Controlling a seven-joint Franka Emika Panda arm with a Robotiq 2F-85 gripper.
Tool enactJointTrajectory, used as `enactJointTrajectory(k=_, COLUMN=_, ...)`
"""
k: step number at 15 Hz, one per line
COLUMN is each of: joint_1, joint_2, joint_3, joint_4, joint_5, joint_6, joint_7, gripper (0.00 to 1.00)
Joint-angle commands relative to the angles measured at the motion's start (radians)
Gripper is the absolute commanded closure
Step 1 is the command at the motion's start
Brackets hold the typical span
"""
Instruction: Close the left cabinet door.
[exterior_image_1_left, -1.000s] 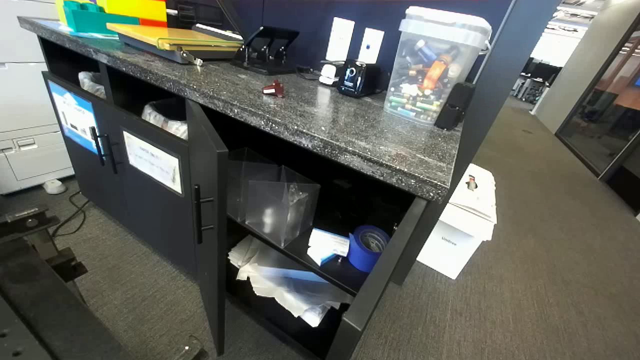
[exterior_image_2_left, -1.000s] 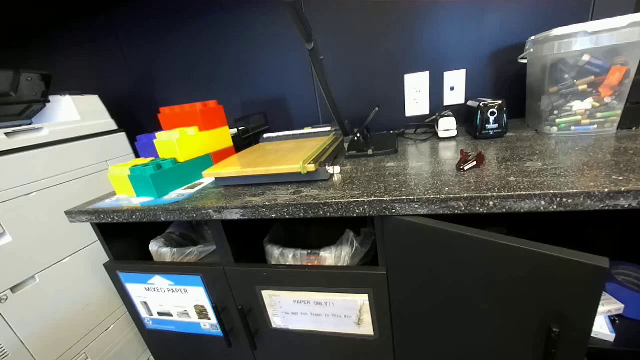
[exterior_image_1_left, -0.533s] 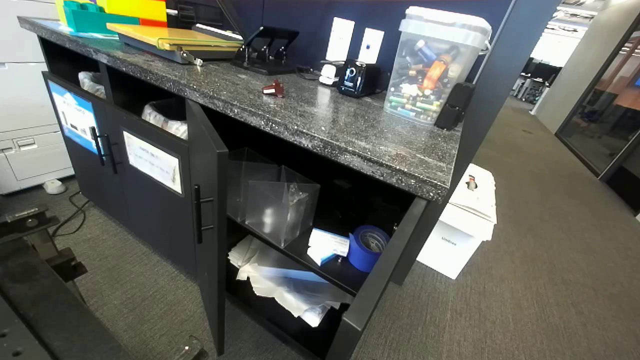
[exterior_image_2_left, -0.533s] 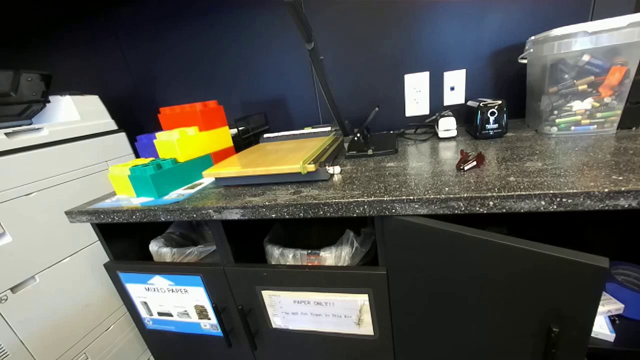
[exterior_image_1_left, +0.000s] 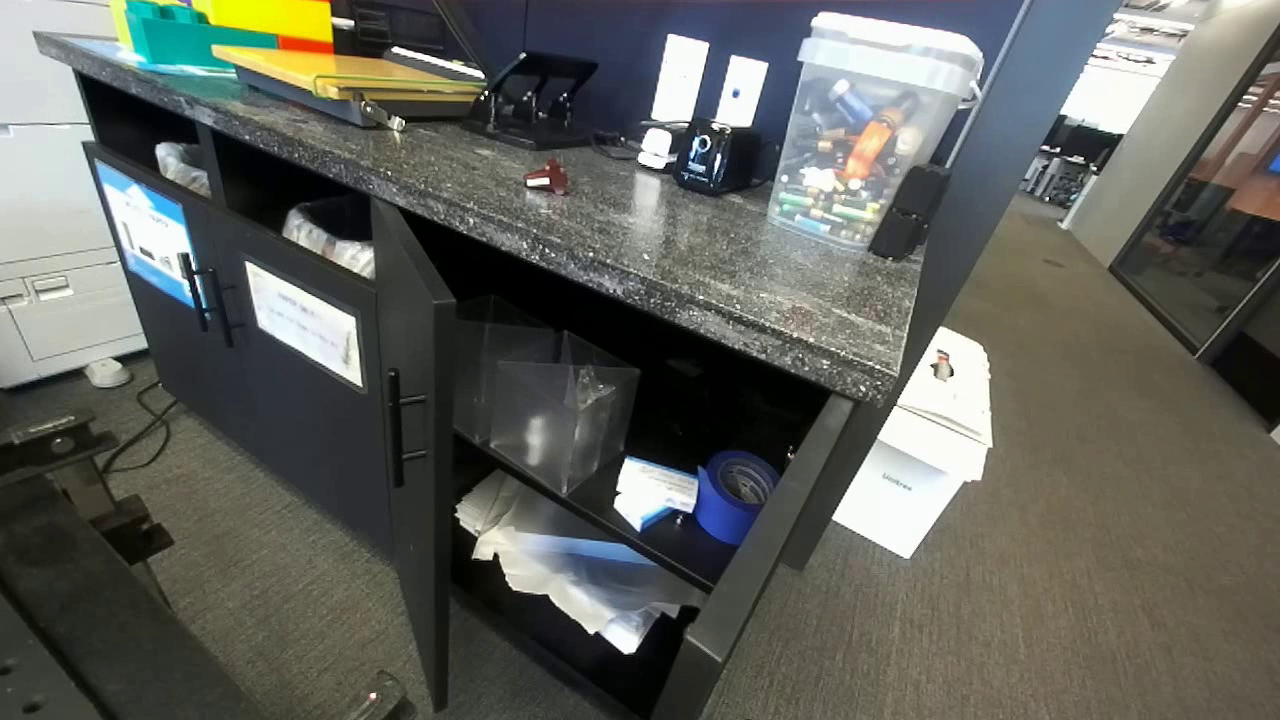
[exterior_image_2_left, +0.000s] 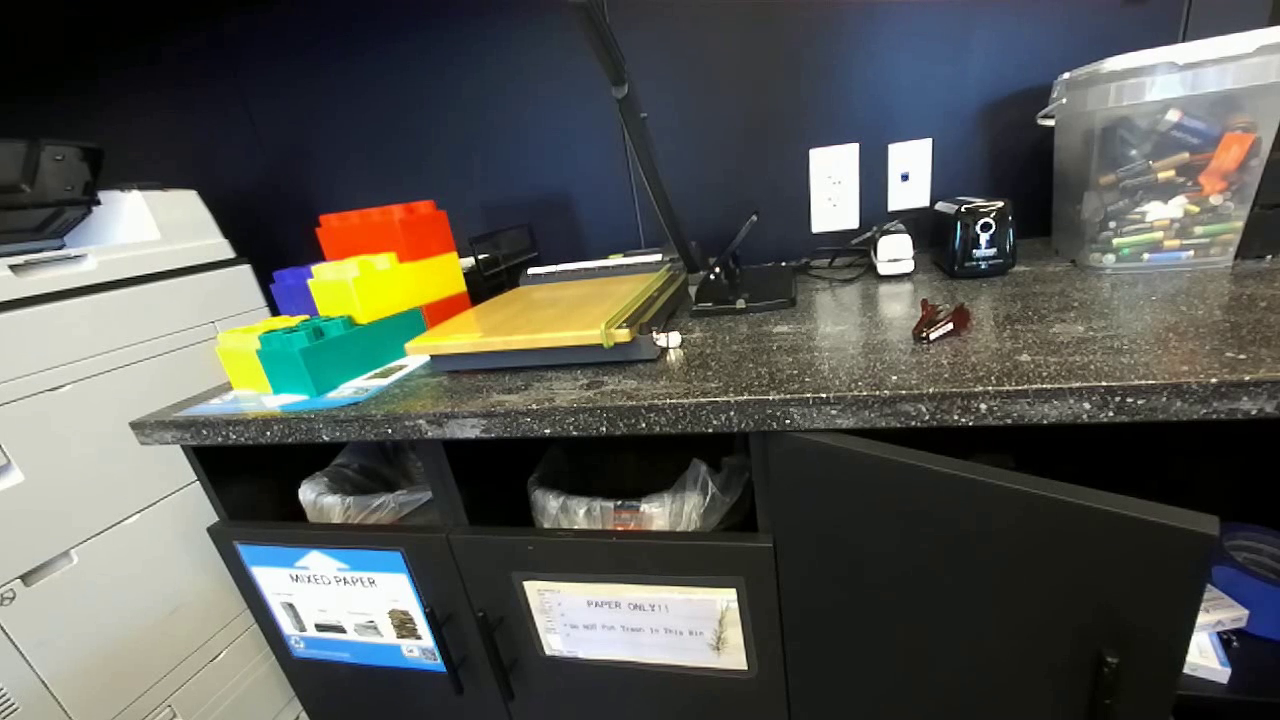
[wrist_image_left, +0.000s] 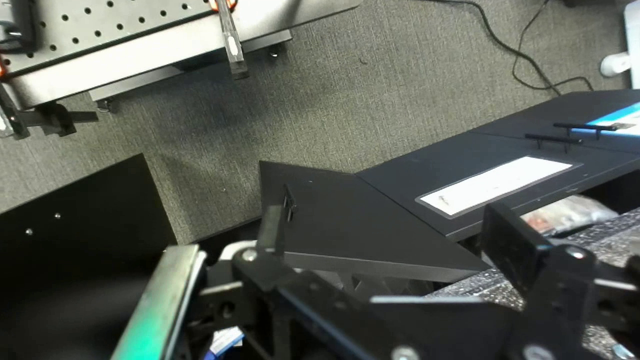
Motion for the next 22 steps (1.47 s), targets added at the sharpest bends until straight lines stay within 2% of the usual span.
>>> enactJointTrajectory(k=1, joint_1=0.017, joint_2=0.266, joint_3=-0.012, joint_4=0.171, joint_5=-0.038, joint_6=0.056, joint_7=0.093, gripper=0.0)
enactJointTrajectory(k=4, joint_1=0.051, joint_2=0.469, joint_3=-0.039, joint_4=0.289, joint_5=-0.06, joint_6=0.083, joint_7=0.162, gripper=0.0)
enactJointTrajectory(k=9, joint_1=0.115, joint_2=0.71, joint_3=-0.092, joint_4=0.462, joint_5=-0.064, joint_6=0.033, joint_7=0.243, gripper=0.0)
enactJointTrajectory(k=12, joint_1=0.136, joint_2=0.806, joint_3=-0.11, joint_4=0.543, joint_5=-0.058, joint_6=0.017, joint_7=0.265, gripper=0.0)
enactJointTrajectory(k=18, joint_1=0.133, joint_2=0.971, joint_3=-0.133, joint_4=0.749, joint_5=-0.057, joint_6=-0.076, joint_7=0.261, gripper=0.0)
enactJointTrajectory(k=22, joint_1=0.147, joint_2=1.057, joint_3=-0.165, joint_4=0.859, joint_5=-0.077, joint_6=-0.077, joint_7=0.281, gripper=0.0)
